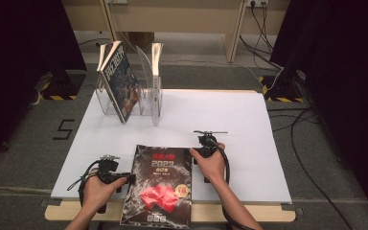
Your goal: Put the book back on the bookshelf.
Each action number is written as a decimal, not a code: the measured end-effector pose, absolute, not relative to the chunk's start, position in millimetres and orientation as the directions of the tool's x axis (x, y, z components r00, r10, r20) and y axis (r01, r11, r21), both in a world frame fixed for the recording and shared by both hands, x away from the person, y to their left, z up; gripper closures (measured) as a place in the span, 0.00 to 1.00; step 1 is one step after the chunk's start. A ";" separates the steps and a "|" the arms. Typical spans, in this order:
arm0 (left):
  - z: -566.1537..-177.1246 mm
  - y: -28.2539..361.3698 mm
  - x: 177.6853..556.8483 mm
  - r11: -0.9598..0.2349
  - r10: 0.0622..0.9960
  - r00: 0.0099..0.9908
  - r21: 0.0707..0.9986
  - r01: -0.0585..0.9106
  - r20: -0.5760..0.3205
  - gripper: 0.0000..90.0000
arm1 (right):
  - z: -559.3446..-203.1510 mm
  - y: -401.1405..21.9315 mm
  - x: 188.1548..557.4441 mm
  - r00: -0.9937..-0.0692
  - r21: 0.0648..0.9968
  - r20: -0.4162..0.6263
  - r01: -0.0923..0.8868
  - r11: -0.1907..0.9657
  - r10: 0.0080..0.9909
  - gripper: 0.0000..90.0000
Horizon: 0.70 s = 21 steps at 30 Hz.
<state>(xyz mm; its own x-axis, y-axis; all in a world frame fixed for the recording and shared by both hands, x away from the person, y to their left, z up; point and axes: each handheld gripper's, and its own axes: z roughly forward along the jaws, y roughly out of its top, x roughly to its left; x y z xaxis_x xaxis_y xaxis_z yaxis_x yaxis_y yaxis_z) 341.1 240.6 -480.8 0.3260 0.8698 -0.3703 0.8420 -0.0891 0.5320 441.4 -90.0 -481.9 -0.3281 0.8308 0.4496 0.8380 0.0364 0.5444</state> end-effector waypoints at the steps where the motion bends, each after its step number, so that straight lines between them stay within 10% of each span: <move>1: -480.7 240.7 341.0 -0.089 0.869 0.327 0.531 0.842 -0.372 0.77 | -482.6 -89.8 442.4 -0.338 0.554 0.444 0.832 0.042 0.830 0.60; 13: -481.8 241.9 340.4 -0.081 0.869 0.324 0.538 0.839 -0.374 0.78 | -484.3 -79.0 454.7 -0.403 0.618 0.348 0.778 0.116 0.846 0.60; 21: -481.0 239.8 340.0 -0.094 0.876 0.327 0.539 0.837 -0.355 0.78 | -483.7 -86.0 448.1 -0.332 0.551 0.469 0.834 0.023 0.818 0.60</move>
<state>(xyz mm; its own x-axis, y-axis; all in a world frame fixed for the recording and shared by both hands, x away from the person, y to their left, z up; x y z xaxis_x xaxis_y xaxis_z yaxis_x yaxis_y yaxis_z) 340.0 239.8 -481.0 0.3269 0.8756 -0.3555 0.8369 -0.0935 0.5394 448.1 -86.0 -483.7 -0.3320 0.8184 0.4691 0.8344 0.0229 0.5506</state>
